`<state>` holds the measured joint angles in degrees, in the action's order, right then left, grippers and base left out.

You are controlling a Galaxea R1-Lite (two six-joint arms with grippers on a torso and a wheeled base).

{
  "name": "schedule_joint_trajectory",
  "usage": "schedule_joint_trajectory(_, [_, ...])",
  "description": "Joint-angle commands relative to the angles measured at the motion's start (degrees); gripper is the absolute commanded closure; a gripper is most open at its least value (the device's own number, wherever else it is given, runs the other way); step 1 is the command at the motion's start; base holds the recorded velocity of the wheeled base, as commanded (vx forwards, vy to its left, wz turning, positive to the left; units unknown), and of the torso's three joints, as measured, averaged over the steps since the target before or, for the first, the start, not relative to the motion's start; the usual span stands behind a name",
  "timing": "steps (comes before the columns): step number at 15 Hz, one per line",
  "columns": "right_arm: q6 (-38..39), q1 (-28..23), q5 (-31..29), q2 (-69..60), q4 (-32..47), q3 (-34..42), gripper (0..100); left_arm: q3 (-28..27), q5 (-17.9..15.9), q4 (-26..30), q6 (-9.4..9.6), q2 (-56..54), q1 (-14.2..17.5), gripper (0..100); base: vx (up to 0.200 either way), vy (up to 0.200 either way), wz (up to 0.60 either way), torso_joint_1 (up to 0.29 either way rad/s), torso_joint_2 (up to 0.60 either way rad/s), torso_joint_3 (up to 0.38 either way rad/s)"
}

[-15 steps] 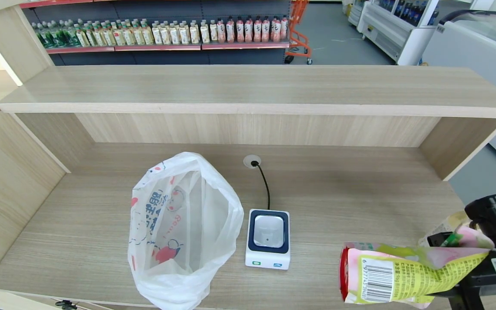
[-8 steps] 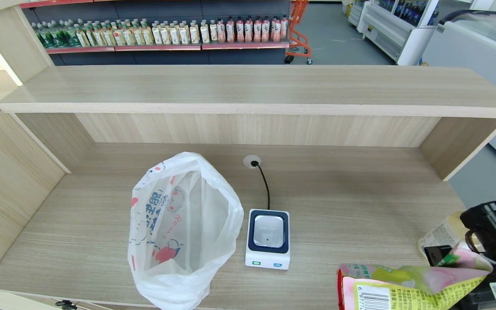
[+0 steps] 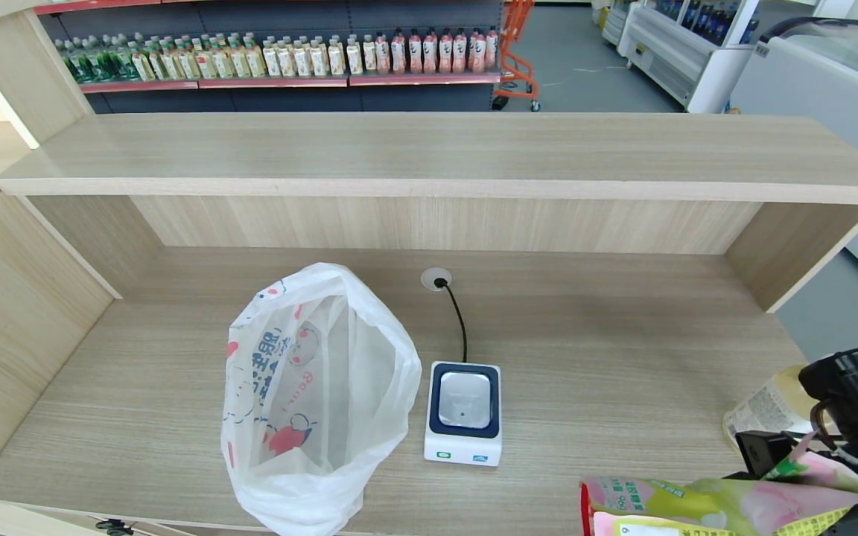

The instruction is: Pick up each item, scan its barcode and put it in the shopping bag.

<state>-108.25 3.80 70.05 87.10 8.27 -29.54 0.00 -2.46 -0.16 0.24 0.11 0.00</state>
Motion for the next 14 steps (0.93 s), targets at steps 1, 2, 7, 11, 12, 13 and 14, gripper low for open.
schedule_joint_trajectory(1, [-0.1, 0.1, 0.0, -0.6, 0.0, 0.0, 100, 0.0, 0.0, 0.0, 0.02, 0.0, 0.0, 0, 0.0, 0.0, 0.0, 0.0, 0.0, 0.0])
schedule_joint_trajectory(2, [0.0, 0.1, 0.0, -0.7, 0.0, 0.0, 100, 0.0, 0.0, 0.0, 0.02, 0.0, 0.0, 0, 0.0, 0.0, 0.0, 0.0, 0.0, 0.0])
schedule_joint_trajectory(7, [0.0, 0.1, -0.4, -1.2, 0.1, 0.0, 100, 0.0, 0.0, 0.0, 0.02, 0.0, 0.0, 0, 0.0, 0.0, 0.0, 0.0, 0.0, 0.0])
schedule_joint_trajectory(11, [0.2, 0.2, -0.5, -1.6, 0.2, 0.2, 100, 0.0, 0.0, 0.0, 0.02, 0.0, 0.0, 0, 0.0, 0.0, 0.0, 0.0, 0.0, 0.0])
schedule_joint_trajectory(12, [0.2, 0.2, -0.5, -1.6, 0.2, 0.1, 100, 0.0, 0.0, 0.0, 0.02, 0.0, 0.0, 0, 0.0, 0.0, 0.0, 0.0, 0.0, 0.0])
schedule_joint_trajectory(13, [0.2, 0.2, -0.5, -1.6, 0.2, 0.0, 100, 0.0, 0.0, 0.0, 0.02, 0.0, 0.0, 0, 0.0, 0.0, 0.0, 0.0, 0.0, 0.0])
schedule_joint_trajectory(14, [0.3, 0.2, -0.5, -1.7, 0.2, -0.1, 100, 0.0, 0.0, 0.0, 0.02, 0.0, 0.0, 0, 0.0, 0.0, 0.0, 0.0, 0.0, 0.0])
